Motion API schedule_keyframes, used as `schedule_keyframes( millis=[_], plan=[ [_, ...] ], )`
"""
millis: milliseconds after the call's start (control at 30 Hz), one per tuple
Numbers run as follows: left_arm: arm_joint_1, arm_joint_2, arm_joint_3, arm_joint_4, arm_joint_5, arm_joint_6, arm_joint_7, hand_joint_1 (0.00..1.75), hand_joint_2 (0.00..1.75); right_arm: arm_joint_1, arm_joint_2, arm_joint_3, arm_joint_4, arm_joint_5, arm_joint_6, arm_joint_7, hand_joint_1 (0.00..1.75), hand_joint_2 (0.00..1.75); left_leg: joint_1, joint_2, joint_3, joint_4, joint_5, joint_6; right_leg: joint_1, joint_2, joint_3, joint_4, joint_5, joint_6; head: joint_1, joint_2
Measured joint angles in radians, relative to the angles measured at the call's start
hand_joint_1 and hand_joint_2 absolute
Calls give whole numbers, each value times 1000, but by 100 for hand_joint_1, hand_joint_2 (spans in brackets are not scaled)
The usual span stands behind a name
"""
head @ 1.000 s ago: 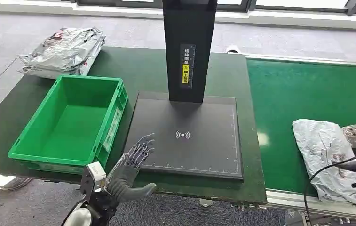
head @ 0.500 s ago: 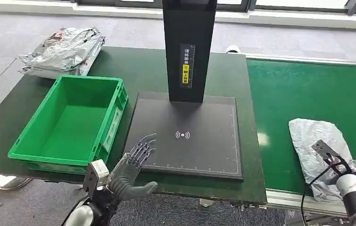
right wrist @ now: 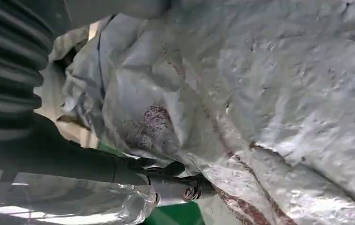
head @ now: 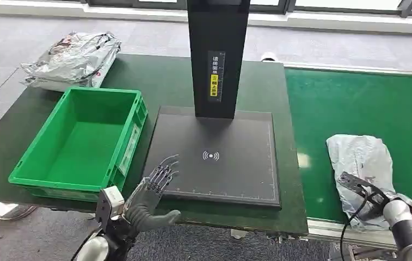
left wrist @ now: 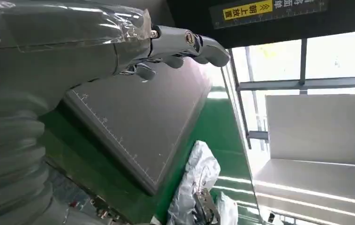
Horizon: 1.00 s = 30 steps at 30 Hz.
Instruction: Moved the parcel from conveyor to table for the left to box.
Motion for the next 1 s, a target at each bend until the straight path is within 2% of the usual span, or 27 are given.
schedule_keyframes(
  millis=[700,800,933,1000],
  plan=[
    [33,17,0,-18,-4,8,-2,0,175,18,9,2,-79,-145,-8,-49,175,175,0,-2,-1,0,0,0,0,-2,0,0,0,0,0,0],
    [41,17,0,-26,-7,28,-2,0,175,17,18,-8,-79,-270,-43,-82,175,175,0,-1,-1,0,0,0,0,-2,0,0,0,0,0,0],
    [54,16,0,-48,-8,52,3,0,175,10,52,-94,-91,-453,-85,-105,175,175,0,-3,-1,0,0,0,0,-3,0,0,0,0,0,0],
    [62,16,0,-59,-10,70,3,0,175,16,77,-146,-134,-594,-116,-123,175,175,0,-3,-1,0,1,0,0,-3,0,0,0,0,0,0]
  ],
)
